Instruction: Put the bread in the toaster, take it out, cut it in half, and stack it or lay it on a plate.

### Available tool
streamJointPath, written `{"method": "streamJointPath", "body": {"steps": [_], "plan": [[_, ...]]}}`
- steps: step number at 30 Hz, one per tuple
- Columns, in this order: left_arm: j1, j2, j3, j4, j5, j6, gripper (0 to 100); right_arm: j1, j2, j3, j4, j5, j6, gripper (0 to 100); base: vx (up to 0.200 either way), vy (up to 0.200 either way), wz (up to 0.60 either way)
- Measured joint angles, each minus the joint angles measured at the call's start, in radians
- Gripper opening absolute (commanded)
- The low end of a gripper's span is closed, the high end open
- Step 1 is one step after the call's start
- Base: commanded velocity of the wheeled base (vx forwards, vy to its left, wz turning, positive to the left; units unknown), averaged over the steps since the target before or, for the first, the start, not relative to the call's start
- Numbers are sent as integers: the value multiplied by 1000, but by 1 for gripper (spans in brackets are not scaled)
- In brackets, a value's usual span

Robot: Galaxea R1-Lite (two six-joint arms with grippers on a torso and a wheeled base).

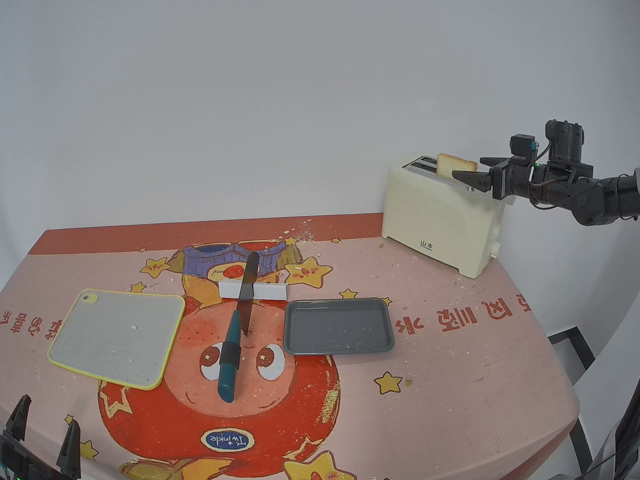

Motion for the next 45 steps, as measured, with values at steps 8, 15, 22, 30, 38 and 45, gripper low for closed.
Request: {"method": "streamJointPath", "body": {"steps": [8,15,22,30,38,45], "plan": [[0,0,0,0,0,0,100,0,60,-123,33,-2,39,100,0,0,0],[0,0,0,0,0,0,100,0,98,-142,35,-5,43,100,0,0,0],[0,0,0,0,0,0,100,-2,113,-144,34,-5,43,0,0,0,0],[0,0,0,0,0,0,100,1,111,-117,30,-2,37,0,0,0,0],[0,0,0,0,0,0,100,6,76,-117,31,1,43,0,0,0,0],[0,0,0,0,0,0,100,9,12,-138,34,2,57,0,0,0,0]]}}
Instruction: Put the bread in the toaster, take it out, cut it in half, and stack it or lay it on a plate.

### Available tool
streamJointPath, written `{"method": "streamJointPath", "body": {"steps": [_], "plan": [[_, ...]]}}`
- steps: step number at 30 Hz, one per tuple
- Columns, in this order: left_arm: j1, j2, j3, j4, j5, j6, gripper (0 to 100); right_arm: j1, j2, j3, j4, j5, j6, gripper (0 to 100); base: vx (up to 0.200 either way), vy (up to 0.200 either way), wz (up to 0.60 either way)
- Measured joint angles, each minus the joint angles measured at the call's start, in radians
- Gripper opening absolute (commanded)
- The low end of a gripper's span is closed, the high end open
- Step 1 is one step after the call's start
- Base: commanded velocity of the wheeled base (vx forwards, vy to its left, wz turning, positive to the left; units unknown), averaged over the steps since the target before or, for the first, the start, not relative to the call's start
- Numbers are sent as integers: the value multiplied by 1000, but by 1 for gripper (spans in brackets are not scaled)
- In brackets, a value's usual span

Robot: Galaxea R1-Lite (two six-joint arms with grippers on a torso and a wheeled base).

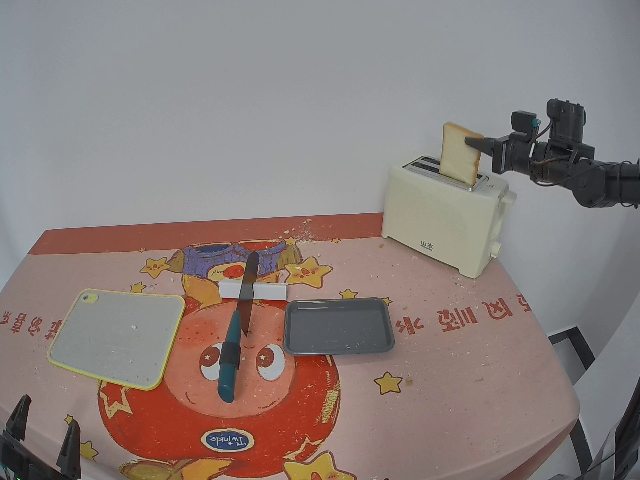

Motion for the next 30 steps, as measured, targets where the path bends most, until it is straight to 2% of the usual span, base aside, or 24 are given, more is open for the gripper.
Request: {"method": "streamJointPath", "body": {"steps": [4,7,11,14,22,24,30], "plan": [[0,0,0,0,0,0,100,15,-73,-14,20,2,11,0,0,0,0],[0,0,0,0,0,0,100,41,-155,-11,90,2,29,0,0,0,0],[0,0,0,0,0,0,100,85,-255,43,137,0,47,0,0,0,0],[0,0,0,0,0,0,100,115,-319,124,149,0,53,0,0,0,0],[0,0,0,0,2,3,100,216,-496,452,155,0,63,0,0,0,0],[0,0,0,0,3,3,100,240,-526,509,151,0,64,0,0,0,0],[-1,0,0,0,4,2,100,327,-599,674,39,-1,70,0,-200,0,0]]}}
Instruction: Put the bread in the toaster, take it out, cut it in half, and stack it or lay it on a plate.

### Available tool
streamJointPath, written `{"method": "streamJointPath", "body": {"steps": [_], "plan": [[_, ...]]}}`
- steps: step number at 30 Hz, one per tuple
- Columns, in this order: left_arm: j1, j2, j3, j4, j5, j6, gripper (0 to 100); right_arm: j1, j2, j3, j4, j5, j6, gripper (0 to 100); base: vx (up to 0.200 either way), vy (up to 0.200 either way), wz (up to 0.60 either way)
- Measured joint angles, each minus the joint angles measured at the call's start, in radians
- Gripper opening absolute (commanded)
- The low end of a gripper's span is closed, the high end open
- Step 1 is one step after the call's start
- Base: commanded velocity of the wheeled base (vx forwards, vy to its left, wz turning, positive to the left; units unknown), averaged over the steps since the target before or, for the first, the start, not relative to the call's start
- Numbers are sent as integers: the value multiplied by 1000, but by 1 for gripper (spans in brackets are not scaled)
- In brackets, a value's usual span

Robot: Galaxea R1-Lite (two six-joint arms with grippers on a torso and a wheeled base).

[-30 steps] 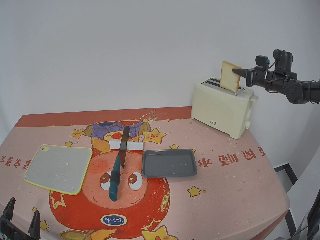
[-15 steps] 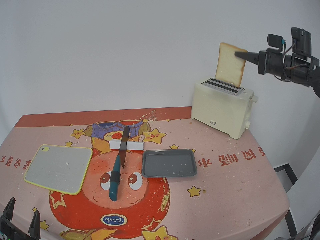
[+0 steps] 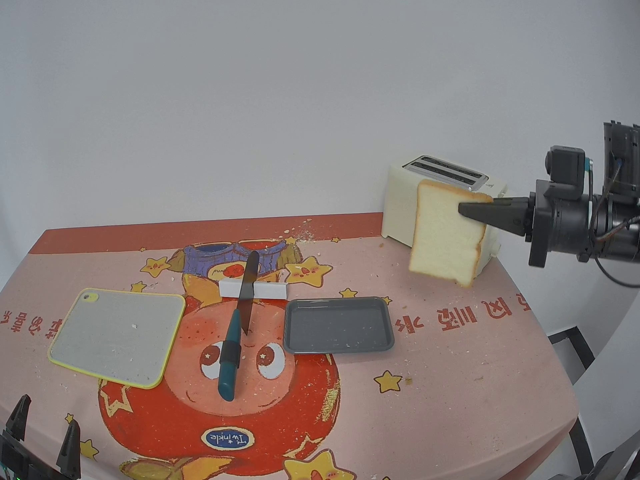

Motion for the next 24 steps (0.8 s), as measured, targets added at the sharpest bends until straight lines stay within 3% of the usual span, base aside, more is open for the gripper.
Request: {"method": "streamJointPath", "body": {"steps": [4,9,14,20,24], "plan": [[0,0,0,0,0,-1,100,48,-18,86,-113,-2,8,0,-150,0,0],[0,0,0,0,0,-1,100,76,-10,118,-133,0,11,0,0,0,0],[1,0,0,0,-2,-2,100,114,2,133,-134,1,23,0,0,200,0],[1,0,0,0,-4,-2,100,197,2,150,-134,11,120,0,0,200,0],[1,0,0,0,-4,-3,100,226,3,157,-133,61,141,0,0,200,0]]}}
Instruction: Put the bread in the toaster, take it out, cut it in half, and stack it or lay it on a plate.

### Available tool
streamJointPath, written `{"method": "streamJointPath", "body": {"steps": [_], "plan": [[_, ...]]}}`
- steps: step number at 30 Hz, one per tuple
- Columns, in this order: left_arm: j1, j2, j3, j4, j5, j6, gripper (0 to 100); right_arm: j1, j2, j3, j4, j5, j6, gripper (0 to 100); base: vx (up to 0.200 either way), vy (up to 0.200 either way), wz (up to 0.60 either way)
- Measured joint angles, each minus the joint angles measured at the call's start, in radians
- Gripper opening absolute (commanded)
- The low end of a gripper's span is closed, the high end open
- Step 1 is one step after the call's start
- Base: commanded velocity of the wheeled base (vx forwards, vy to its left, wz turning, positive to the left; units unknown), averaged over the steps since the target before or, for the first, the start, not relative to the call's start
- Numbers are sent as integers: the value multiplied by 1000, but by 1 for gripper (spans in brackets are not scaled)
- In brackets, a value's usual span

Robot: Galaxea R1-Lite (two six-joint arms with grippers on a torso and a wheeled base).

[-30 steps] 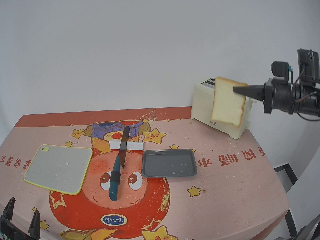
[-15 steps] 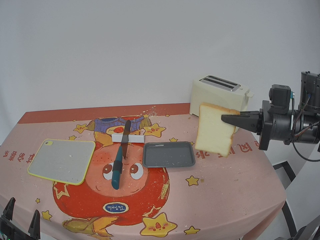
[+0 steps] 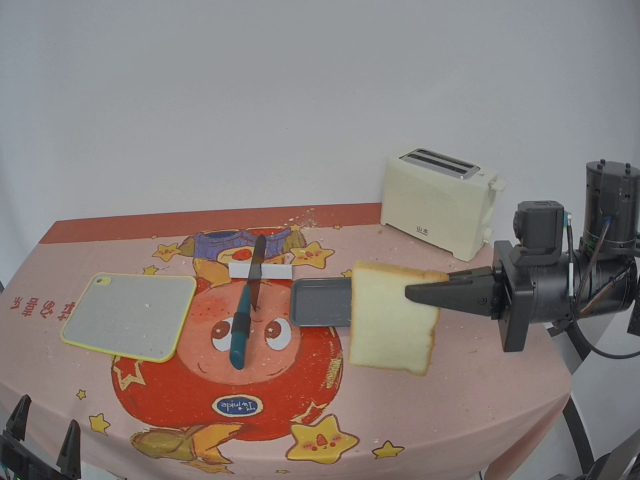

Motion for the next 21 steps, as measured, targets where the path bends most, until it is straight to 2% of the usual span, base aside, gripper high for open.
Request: {"method": "streamJointPath", "body": {"steps": [4,10,12,13,16,21], "plan": [[0,0,0,1,1,0,100,10,4,2,5,31,3,0,0,200,0],[0,0,0,0,0,0,100,39,14,1,6,36,21,0,0,200,0],[0,0,0,0,0,0,100,54,20,-5,2,36,68,0,0,200,0],[-2,0,0,2,1,0,100,69,24,-12,1,36,109,0,0,200,0],[0,0,0,1,0,0,100,90,31,-24,0,37,160,0,0,200,0],[0,0,0,0,0,0,100,127,55,-39,-1,30,174,0,0,200,0]]}}
